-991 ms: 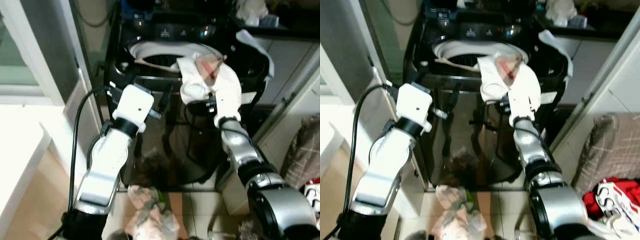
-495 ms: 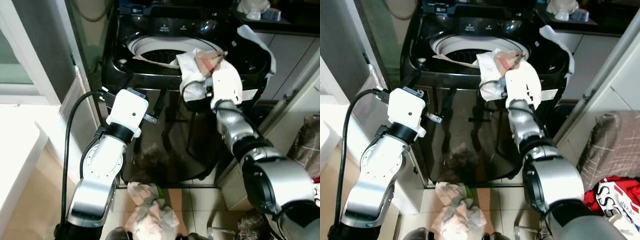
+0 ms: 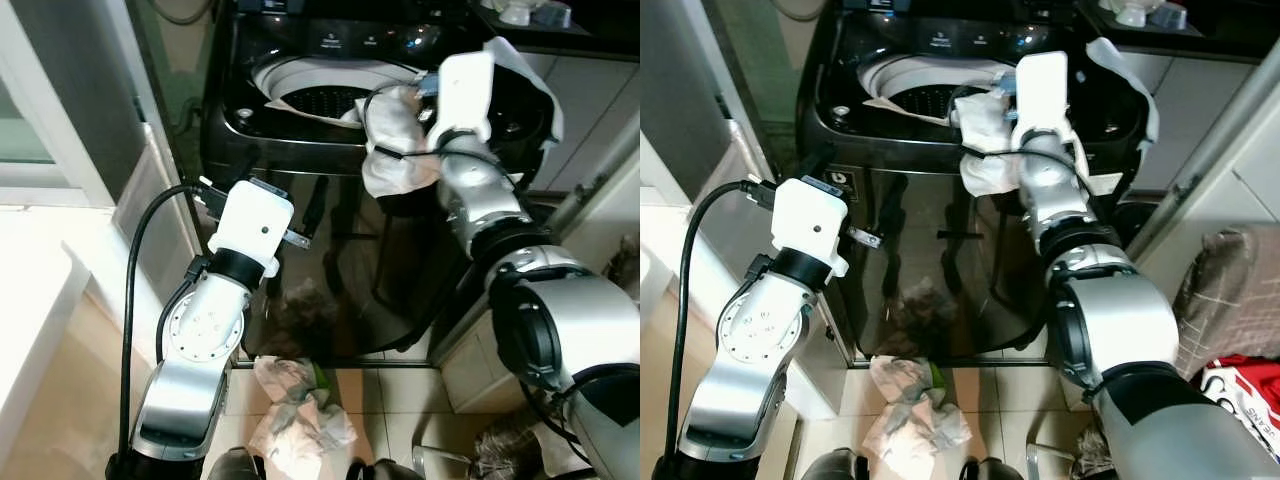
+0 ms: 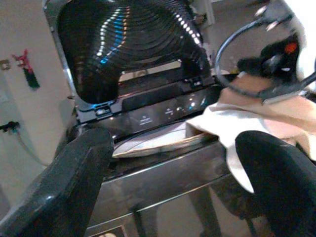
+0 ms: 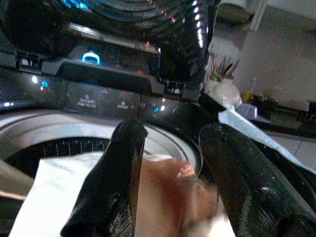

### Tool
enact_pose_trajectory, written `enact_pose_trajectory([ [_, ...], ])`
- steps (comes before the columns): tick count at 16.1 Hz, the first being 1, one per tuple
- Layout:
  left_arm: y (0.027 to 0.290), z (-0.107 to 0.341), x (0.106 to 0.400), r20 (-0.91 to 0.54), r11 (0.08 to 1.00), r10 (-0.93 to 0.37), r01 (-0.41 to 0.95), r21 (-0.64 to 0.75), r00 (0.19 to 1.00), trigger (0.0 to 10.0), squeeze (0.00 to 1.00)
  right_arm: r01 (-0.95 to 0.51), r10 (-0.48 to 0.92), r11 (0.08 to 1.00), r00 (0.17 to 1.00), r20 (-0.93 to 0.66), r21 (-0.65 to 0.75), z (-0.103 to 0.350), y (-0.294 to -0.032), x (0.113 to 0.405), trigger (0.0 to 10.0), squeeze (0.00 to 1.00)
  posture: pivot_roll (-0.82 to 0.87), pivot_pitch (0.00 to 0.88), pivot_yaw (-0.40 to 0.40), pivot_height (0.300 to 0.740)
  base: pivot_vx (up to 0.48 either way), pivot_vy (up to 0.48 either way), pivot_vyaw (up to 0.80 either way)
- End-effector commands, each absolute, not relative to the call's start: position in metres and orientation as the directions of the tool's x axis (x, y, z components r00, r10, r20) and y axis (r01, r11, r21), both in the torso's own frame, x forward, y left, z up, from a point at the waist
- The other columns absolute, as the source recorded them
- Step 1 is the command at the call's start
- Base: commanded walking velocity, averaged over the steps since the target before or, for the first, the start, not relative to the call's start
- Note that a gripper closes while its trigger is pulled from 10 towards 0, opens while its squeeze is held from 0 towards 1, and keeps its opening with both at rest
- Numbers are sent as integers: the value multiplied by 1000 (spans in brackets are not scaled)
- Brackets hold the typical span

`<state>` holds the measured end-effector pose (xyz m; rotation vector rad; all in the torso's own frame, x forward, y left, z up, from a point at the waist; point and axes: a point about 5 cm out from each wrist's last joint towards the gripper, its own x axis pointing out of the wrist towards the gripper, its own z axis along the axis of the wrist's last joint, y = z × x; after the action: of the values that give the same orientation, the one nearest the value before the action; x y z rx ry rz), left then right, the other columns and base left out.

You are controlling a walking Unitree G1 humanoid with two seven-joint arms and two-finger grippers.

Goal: Clothes washing

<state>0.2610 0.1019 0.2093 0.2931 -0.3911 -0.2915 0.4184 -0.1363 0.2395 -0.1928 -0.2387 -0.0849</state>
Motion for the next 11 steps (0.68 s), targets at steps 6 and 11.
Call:
enact_pose_trajectory([
  [6,94,212,273,348,907,-374,262,329,860,10000,0,82,-34,970,978,206,-228,130,-174,354,10000,0,27,46,-52,732,0,0,0],
  [11,92,212,274,343,897,-401,288,336,849,10000,0,90,-75,973,994,75,-213,93,-183,334,10000,0,17,60,-23,732,0,0,0],
])
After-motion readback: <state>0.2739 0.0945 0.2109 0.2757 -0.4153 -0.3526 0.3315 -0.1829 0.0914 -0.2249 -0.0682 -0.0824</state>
